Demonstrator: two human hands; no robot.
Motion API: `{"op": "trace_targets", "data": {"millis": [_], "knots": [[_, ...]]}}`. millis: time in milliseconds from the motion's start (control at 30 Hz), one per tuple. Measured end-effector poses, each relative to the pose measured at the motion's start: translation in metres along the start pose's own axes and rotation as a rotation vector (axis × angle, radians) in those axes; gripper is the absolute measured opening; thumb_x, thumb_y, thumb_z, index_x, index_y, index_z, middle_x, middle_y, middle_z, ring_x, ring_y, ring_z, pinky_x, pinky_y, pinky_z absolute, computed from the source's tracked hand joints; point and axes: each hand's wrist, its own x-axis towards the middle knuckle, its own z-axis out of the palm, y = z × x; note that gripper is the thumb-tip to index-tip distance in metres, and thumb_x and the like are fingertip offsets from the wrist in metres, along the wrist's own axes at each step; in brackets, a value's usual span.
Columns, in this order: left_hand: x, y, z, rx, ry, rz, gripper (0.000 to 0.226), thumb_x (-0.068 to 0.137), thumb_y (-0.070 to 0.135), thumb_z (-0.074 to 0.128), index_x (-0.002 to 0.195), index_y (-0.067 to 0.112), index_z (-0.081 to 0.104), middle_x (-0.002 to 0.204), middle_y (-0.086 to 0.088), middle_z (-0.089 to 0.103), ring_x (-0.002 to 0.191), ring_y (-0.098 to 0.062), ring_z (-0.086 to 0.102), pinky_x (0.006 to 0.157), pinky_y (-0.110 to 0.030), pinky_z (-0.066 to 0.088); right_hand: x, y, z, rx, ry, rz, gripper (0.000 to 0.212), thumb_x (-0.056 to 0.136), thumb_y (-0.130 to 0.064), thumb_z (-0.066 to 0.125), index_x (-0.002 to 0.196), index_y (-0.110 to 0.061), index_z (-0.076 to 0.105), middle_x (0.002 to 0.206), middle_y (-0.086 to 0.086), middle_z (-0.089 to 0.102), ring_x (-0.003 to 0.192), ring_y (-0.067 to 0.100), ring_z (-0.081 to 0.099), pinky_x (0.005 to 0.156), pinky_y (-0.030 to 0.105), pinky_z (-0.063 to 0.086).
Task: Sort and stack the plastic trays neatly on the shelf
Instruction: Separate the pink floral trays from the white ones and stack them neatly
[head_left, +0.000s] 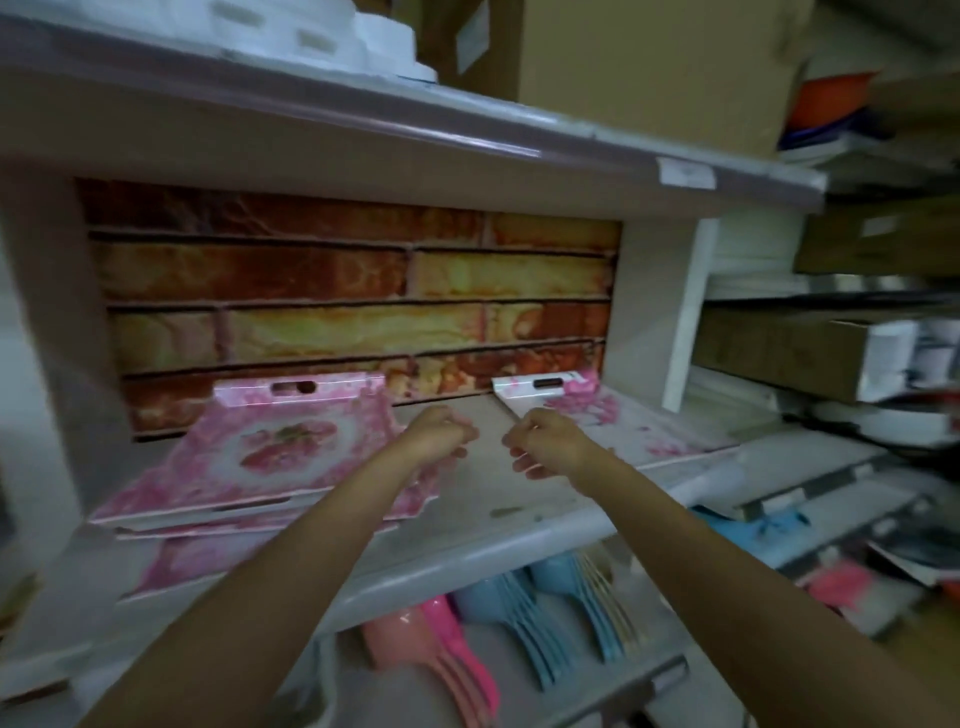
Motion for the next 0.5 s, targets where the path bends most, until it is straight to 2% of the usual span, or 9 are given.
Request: {"op": "trace_targets", "data": {"millis": [67,167,233,333,433,500], "knots": [[0.019,0.001,0.028,0.001,-0.040,-0.004,0.002,0.089,0.012,0.058,0.090,0.013,0.057,0.087,-0.004,0.059,0.071,-0.015,0.058,0.072,-0.028,0.047,0.008,0.017,-0.018,-0.001,0.027,0.029,0.016,0.090,-0.017,0.058,0.076,-0.016,0.050,0.077,0.002,0.057,0.066,0.013,0.058,0.064,0.024,0.049],[0.044,0.007,0.065,-0.026,-0.123,-0.046,0.005,0.090,0.012,0.057,0.085,0.013,0.056,0.085,-0.004,0.056,0.070,-0.014,0.057,0.064,-0.024,0.046,0.023,0.037,-0.043,-0.008,0.069,0.070,0.008,0.090,-0.016,0.057,0.082,-0.016,0.053,0.080,0.004,0.059,0.068,0.014,0.059,0.071,0.028,0.051],[0.065,0.011,0.088,-0.064,-0.158,-0.090,0.004,0.090,0.014,0.057,0.093,0.011,0.057,0.086,-0.004,0.055,0.071,-0.014,0.058,0.062,-0.022,0.047,0.036,0.050,-0.060,-0.018,0.099,0.080,0.017,0.090,-0.014,0.056,0.076,-0.023,0.049,0.077,0.002,0.058,0.065,0.014,0.058,0.068,0.027,0.051],[0.099,0.017,0.114,-0.076,-0.202,-0.135,0.014,0.090,0.015,0.057,0.102,0.008,0.056,0.087,-0.005,0.058,0.072,-0.015,0.059,0.060,-0.022,0.048,0.063,0.063,-0.088,-0.039,0.126,0.109,0.018,0.091,-0.015,0.056,0.074,-0.020,0.051,0.077,0.002,0.057,0.067,0.015,0.058,0.066,0.025,0.049],[0.136,0.020,0.129,0.024,-0.259,-0.180,0.039,0.087,0.024,0.060,0.122,0.008,0.051,0.110,-0.011,0.062,0.080,-0.020,0.062,0.058,-0.024,0.050,0.096,0.068,-0.114,-0.052,0.147,0.125,0.018,0.091,-0.015,0.056,0.074,-0.017,0.052,0.077,0.002,0.056,0.067,0.014,0.057,0.067,0.026,0.049],[0.155,0.022,0.134,0.116,-0.282,-0.197,0.046,0.087,0.026,0.059,0.128,0.007,0.047,0.097,-0.009,0.060,0.064,-0.018,0.057,0.053,-0.023,0.047,0.118,0.068,-0.129,-0.050,0.164,0.125,0.018,0.091,-0.014,0.055,0.074,-0.018,0.052,0.076,0.001,0.056,0.065,0.012,0.056,0.064,0.023,0.048]]}}
